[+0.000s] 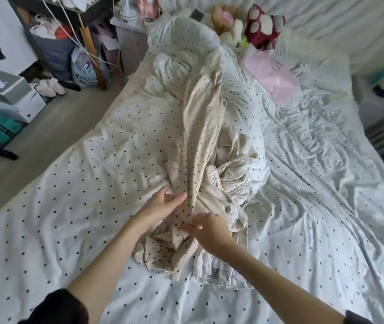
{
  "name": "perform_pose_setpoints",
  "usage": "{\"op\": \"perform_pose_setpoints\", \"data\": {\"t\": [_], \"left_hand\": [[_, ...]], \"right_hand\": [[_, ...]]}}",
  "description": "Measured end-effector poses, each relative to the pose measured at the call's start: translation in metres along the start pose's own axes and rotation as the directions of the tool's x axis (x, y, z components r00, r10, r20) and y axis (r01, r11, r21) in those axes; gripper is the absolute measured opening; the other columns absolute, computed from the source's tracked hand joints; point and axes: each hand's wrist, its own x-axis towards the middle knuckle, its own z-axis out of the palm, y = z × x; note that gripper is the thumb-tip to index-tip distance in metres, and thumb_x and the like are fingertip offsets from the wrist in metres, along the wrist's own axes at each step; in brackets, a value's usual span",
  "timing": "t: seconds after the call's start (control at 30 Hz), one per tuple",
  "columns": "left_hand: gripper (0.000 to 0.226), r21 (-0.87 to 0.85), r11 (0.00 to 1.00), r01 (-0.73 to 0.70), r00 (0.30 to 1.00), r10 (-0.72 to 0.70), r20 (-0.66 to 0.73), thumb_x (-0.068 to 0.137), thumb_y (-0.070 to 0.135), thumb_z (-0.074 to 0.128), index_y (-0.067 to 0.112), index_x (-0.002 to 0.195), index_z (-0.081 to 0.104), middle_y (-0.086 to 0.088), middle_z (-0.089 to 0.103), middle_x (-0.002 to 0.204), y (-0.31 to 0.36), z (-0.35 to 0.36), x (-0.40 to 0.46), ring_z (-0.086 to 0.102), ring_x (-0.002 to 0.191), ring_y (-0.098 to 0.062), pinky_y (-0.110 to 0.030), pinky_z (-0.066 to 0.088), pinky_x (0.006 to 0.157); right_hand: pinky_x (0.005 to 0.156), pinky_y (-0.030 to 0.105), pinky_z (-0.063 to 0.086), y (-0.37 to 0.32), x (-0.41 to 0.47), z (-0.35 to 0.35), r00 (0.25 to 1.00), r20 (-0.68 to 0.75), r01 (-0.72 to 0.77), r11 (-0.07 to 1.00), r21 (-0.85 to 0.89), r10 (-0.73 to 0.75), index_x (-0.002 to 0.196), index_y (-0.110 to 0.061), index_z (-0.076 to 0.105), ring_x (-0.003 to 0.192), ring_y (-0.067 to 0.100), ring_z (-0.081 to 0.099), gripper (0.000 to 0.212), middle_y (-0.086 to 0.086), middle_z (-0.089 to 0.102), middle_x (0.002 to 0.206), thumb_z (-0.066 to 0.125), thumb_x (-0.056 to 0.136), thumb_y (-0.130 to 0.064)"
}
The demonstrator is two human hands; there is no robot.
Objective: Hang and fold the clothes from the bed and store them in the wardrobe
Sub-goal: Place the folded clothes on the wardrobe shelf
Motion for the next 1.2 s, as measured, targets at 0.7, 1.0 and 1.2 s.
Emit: {"op": "perform_pose_setpoints", "data": {"t": [0.7,1.0,1.2], "left_hand": [[0.006,0.043,0.963,-0.266,0.835,0.208,0.510,0.085,0.023,0.066,0.023,0.090,0.068,0.009,0.071,0.090,0.063,0.005,-0.094,0.064,0.088,-0.002,-0.010,0.043,0.081],[0.016,-0.092,0.975,-0.200,0.974,0.188,-0.128,0.088,0.009,0.062,0.005,0.104,0.059,-0.005,0.066,0.089,0.077,0.010,-0.129,0.057,0.074,-0.012,-0.022,0.042,0.065],[0.022,-0.171,0.933,-0.316,0.949,0.309,-0.067,0.081,0.003,0.068,0.011,0.098,0.058,-0.010,0.067,0.096,0.120,0.043,-0.180,0.061,0.075,-0.013,-0.027,0.045,0.069]], "right_hand": [[0.066,0.025,0.038,0.024,-0.040,-0.060,0.941,0.246,-0.338,0.574,0.746,0.233,0.075,-0.012,0.059,0.066,0.011,0.055,0.014,-0.001,0.062,0.070,0.057,0.089,-0.011],[0.069,0.030,0.032,0.049,-0.116,-0.125,0.930,-0.112,-0.082,0.495,0.865,0.349,0.088,-0.010,0.060,0.078,0.014,0.061,0.012,0.003,0.067,0.084,0.050,0.095,-0.011],[0.056,0.026,0.030,0.053,-0.166,-0.153,0.881,-0.302,0.078,0.519,0.851,0.364,0.084,-0.010,0.060,0.061,0.013,0.064,0.014,0.001,0.068,0.066,0.051,0.095,-0.009]]}}
